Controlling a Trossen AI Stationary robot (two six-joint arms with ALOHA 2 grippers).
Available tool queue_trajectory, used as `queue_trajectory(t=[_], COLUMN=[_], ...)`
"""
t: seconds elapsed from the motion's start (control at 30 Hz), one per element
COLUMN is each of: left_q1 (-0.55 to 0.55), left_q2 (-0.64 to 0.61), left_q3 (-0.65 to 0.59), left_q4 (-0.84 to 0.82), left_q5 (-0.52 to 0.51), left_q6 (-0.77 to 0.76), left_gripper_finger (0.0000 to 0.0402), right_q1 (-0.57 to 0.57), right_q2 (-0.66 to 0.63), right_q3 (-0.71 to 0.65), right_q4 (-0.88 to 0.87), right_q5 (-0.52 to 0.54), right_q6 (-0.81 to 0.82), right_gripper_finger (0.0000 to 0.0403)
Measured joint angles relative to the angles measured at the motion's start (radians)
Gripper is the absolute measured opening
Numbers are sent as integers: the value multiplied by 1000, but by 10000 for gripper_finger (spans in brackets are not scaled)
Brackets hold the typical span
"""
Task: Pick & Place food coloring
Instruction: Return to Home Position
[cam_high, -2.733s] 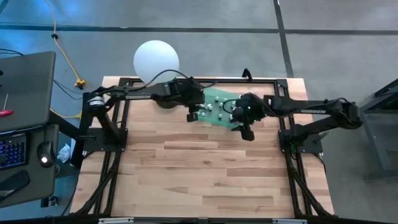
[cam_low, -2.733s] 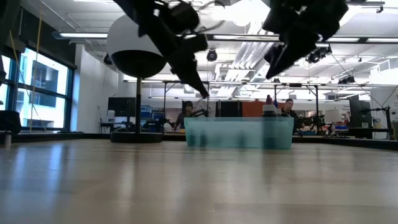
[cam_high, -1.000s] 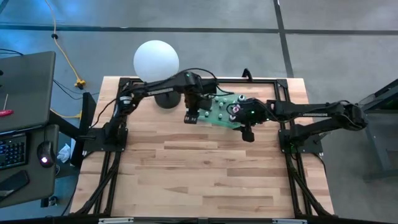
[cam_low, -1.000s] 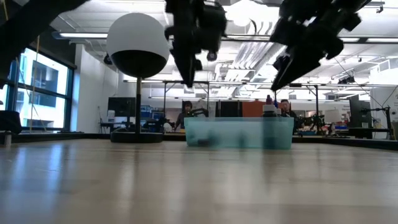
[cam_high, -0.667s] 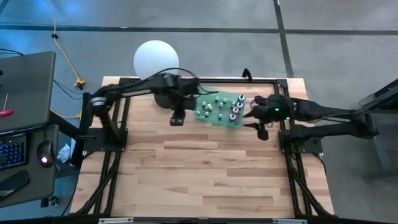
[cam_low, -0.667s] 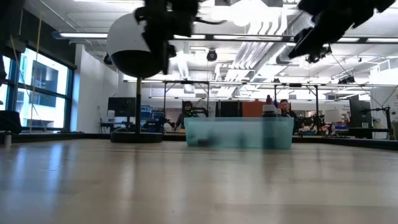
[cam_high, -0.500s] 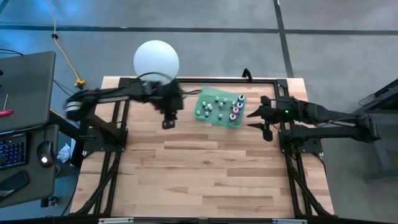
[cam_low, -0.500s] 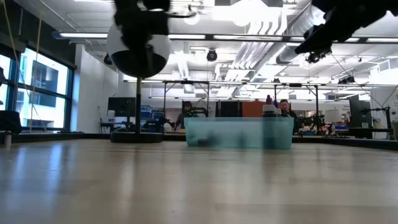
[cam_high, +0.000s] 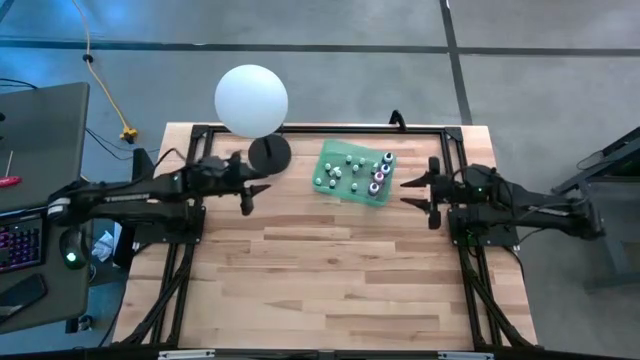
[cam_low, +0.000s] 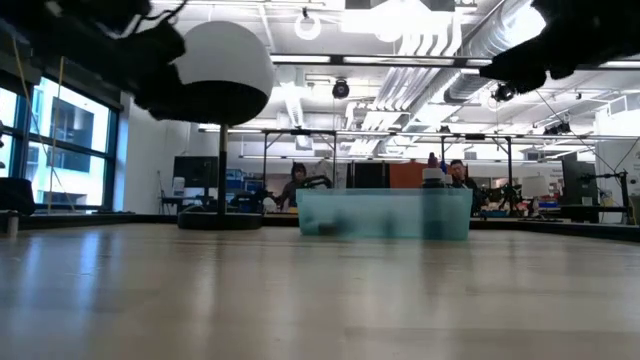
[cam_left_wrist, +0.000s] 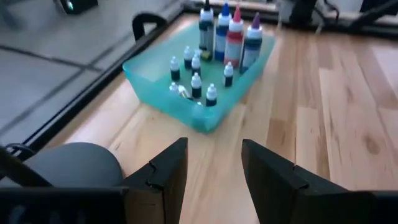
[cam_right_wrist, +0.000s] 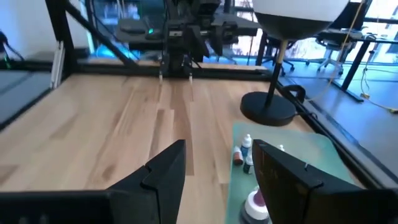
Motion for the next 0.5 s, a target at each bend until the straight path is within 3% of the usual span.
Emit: queue_trajectory(t=[0.3,0.5], left_q1=[0,0], left_q2=[-302,-543], left_q3=[-161,-300], left_q4=[13,13], left_q5=[-38,-42], left_q6=[-4,-95], left_gripper_finger=[150,150], right_q1=[0,-5], right_q2=[-115,-212], right_q3=[-202,-271], right_q4=[141,156], right_q5=[4,14], right_q6=[41,38], right_gripper_finger=[177,177])
